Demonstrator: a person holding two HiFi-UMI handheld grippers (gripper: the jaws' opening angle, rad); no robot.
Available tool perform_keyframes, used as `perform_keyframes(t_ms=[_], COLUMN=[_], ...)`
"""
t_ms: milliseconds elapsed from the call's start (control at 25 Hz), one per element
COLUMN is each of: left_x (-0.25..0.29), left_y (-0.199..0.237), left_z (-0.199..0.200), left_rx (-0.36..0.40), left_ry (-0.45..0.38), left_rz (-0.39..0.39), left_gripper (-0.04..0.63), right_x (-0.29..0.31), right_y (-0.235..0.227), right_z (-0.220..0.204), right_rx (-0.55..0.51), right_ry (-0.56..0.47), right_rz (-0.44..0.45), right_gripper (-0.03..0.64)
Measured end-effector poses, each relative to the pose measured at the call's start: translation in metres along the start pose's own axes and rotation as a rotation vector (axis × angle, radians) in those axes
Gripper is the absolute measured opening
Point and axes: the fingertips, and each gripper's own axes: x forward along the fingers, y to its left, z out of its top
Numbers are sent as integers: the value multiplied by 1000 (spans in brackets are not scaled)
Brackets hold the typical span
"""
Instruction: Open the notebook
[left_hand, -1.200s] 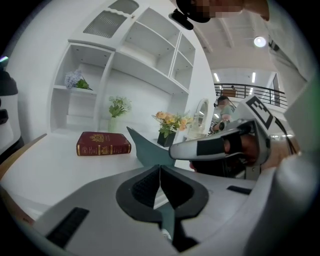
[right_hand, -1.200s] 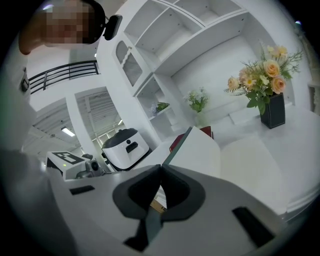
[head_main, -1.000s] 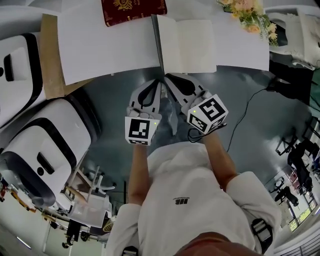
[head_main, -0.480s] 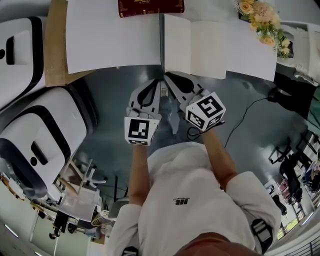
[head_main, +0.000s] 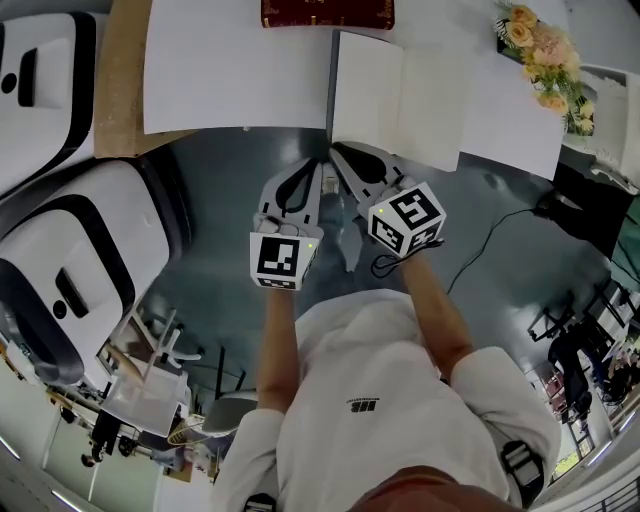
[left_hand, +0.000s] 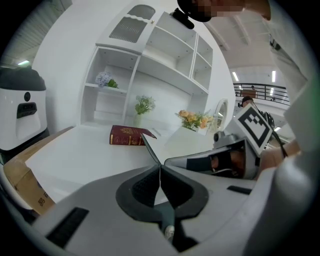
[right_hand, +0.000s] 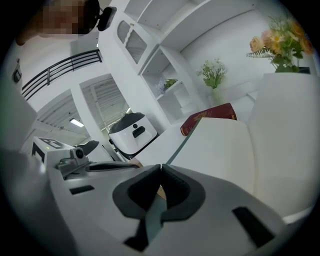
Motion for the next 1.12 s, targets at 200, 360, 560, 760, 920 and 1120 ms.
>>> perform_keyframes(t_ms=[200, 360, 560, 760, 920, 1120], left_x=[-3, -3, -4, -6, -7, -7], left_y=[9, 16, 21, 23, 23, 24], left_z=[-5, -9, -13, -17, -20, -24], left_rx=[-10, -17, -24, -29, -31, -38], left_ry=[1, 1, 1, 2, 4, 5], left_rz=[20, 33, 43, 52, 59, 63], left_gripper=[0, 0, 0, 0, 0, 0], right_x=[10, 19, 30, 37, 41, 47], right_y=[-2, -5, -8, -9, -11, -14], right_z=[-8, -16, -27, -33, -37, -44], right_rx=[-1, -8, -13, -20, -26, -30], right_ry=[19, 39, 59, 70, 78, 93], right_rz=[-4, -11, -14, -16, -21, -33], right_gripper=[2, 2, 3, 3, 3, 3])
